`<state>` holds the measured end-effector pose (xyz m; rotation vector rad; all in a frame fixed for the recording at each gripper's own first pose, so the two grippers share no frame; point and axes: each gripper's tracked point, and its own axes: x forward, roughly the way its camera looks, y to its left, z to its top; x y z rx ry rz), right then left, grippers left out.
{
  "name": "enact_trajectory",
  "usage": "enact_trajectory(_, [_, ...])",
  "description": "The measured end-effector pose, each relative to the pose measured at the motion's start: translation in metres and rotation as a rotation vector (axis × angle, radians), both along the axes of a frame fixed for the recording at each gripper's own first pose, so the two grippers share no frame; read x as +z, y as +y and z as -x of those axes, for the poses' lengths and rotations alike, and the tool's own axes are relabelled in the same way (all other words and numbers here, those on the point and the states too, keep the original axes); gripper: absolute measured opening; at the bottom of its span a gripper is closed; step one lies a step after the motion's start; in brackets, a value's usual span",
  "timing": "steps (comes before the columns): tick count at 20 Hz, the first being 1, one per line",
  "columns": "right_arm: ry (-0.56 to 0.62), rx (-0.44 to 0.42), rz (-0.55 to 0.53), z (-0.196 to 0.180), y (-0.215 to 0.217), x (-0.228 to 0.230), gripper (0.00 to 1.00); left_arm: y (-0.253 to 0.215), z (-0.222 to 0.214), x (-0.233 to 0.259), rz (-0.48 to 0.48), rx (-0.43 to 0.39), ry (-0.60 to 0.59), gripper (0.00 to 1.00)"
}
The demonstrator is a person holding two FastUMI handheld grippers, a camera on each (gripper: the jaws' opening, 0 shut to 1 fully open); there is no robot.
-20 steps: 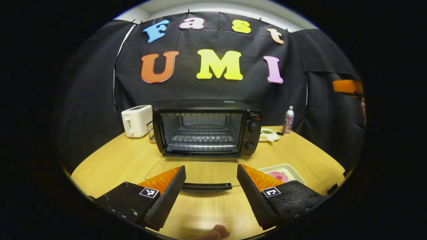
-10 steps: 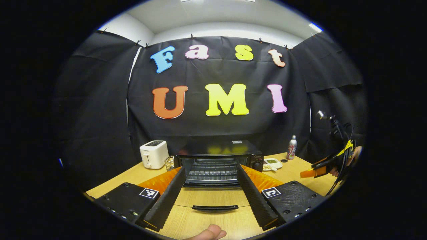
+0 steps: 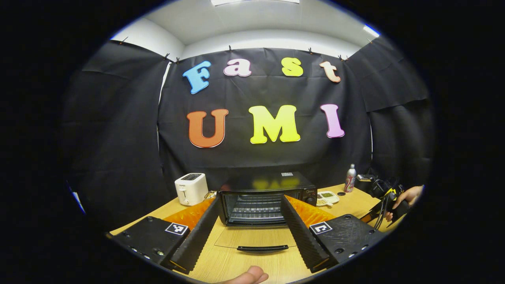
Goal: Open the electric oven with the left hand, put the food in, and close the electric oven.
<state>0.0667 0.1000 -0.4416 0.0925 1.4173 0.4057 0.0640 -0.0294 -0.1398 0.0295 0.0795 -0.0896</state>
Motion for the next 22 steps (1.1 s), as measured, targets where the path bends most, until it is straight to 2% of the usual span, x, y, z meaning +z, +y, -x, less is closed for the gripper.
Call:
enact_trajectory(1, [0.019,-0.017,0.003,0.001,0.000,-0.003,0.53,0.001,0.000,-0.002,-0.004,0.002,0.005,0.96])
enact_trajectory(2, [0.034,-0.040,0.012,-0.001,-0.002,-0.008,0.44,0.001,0.002,-0.002,-0.009,0.002,0.005,0.96])
enact_trajectory(3, [0.050,-0.050,0.014,0.001,-0.003,-0.010,0.46,0.002,0.002,-0.003,-0.012,0.002,0.007,0.96])
enact_trajectory(4, [0.073,-0.058,0.010,0.002,-0.002,-0.013,0.20,0.002,0.002,-0.004,-0.011,0.001,0.012,0.96])
enact_trajectory(5, [0.107,-0.063,0.004,0.007,0.000,-0.016,0.20,0.002,0.003,-0.004,-0.010,-0.001,0.015,0.96])
enact_trajectory(7, [0.161,-0.072,-0.034,0.009,0.002,-0.018,0.10,0.003,0.006,-0.003,-0.009,0.002,0.017,0.96])
enact_trajectory(8, [0.179,-0.083,-0.054,0.006,0.002,-0.017,0.00,0.003,0.008,-0.002,-0.011,0.004,0.015,0.96])
enact_trajectory(13, [0.247,-0.146,-0.176,0.010,0.003,-0.017,0.01,0.000,0.012,0.001,-0.011,0.004,0.015,0.96])
enact_trajectory(14, [0.254,-0.153,-0.192,0.012,0.003,-0.017,0.04,-0.001,0.013,0.002,-0.010,0.001,0.016,0.96])
enact_trajectory(16, [0.268,-0.167,-0.219,0.015,0.001,-0.017,0.01,-0.001,0.015,0.004,-0.008,0.002,0.015,0.96])
enact_trajectory(17, [0.271,-0.175,-0.234,0.016,0.000,-0.017,0.04,-0.001,0.018,0.005,-0.009,0.001,0.015,0.96])
enact_trajectory(19, [0.270,-0.198,-0.261,0.018,-0.004,-0.013,0.00,-0.004,0.021,0.008,-0.017,-0.007,0.012,0.96])
enact_trajectory(20, [0.269,-0.209,-0.271,0.018,-0.008,-0.009,0.04,-0.006,0.024,0.008,-0.022,-0.008,0.011,0.96])
enact_trajectory(22, [0.248,-0.224,-0.278,0.021,-0.017,0.001,0.04,-0.010,0.027,0.011,-0.029,-0.020,0.003,0.96])
